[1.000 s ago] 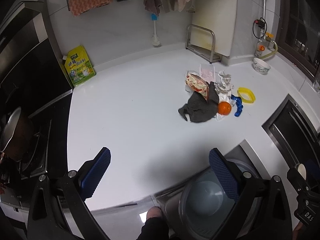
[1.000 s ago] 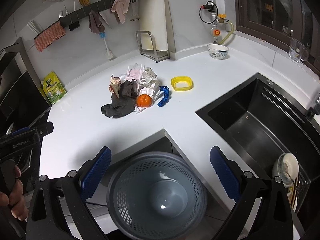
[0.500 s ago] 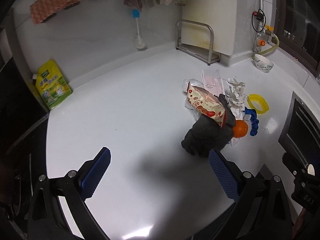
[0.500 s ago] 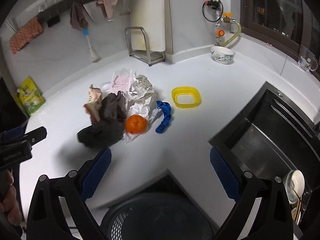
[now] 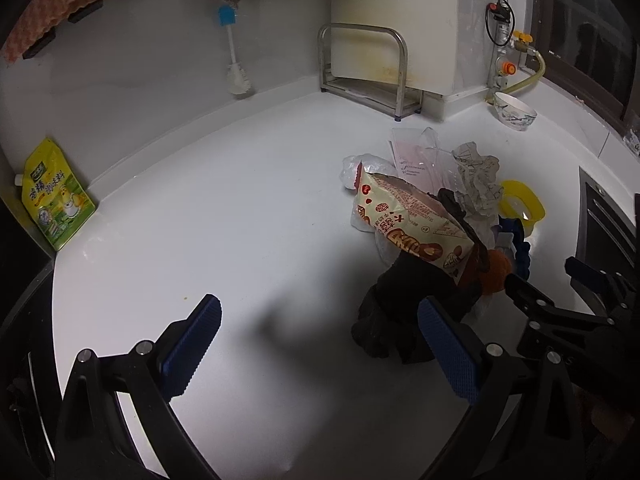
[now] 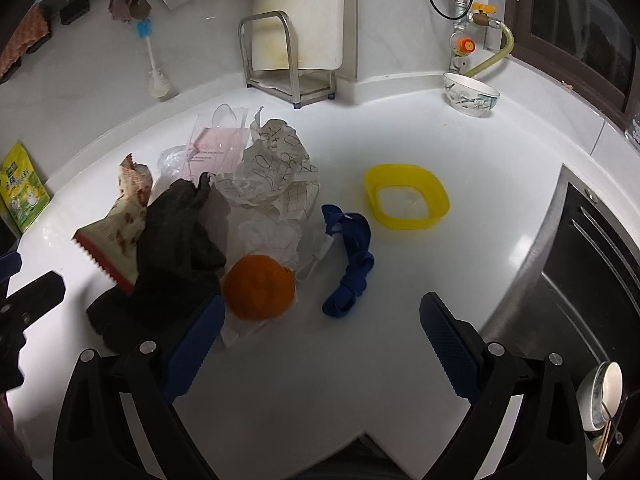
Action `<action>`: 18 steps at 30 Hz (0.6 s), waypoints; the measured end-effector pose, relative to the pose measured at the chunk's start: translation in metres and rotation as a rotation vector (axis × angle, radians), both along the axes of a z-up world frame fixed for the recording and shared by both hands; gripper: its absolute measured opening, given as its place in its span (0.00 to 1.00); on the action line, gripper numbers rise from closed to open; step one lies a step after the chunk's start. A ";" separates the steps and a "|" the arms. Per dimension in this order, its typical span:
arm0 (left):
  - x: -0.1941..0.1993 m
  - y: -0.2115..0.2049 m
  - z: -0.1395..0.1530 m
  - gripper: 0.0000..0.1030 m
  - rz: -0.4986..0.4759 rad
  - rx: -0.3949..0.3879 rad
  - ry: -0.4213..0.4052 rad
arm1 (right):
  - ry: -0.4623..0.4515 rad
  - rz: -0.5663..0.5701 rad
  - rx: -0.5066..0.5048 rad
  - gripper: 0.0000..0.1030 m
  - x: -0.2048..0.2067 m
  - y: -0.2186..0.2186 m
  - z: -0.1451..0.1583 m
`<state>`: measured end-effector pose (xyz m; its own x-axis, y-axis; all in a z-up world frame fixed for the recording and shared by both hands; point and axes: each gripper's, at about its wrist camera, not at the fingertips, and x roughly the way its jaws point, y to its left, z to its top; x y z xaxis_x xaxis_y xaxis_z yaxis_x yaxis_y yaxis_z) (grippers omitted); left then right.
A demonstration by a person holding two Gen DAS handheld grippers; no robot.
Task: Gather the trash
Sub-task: 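Reach both grippers to the trash pile and grasp the orange ball with the right gripper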
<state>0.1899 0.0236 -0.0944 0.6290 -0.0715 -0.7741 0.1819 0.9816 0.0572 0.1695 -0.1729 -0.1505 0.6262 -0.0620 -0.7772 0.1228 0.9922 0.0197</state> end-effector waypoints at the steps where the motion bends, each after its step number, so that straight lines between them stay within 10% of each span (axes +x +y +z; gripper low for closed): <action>1: 0.001 0.000 0.000 0.94 -0.003 -0.001 0.000 | 0.000 0.003 -0.003 0.91 0.002 0.001 -0.001; 10: 0.010 0.004 -0.005 0.94 -0.007 -0.013 0.007 | 0.009 0.049 -0.061 0.91 0.020 0.016 -0.011; 18: 0.011 0.004 -0.005 0.94 -0.006 -0.026 0.008 | 0.001 0.101 -0.071 0.56 0.020 0.027 -0.013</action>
<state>0.2010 0.0273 -0.0992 0.6222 -0.0954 -0.7770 0.1885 0.9816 0.0303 0.1897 -0.1462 -0.1632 0.6311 -0.0533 -0.7738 0.0221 0.9985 -0.0507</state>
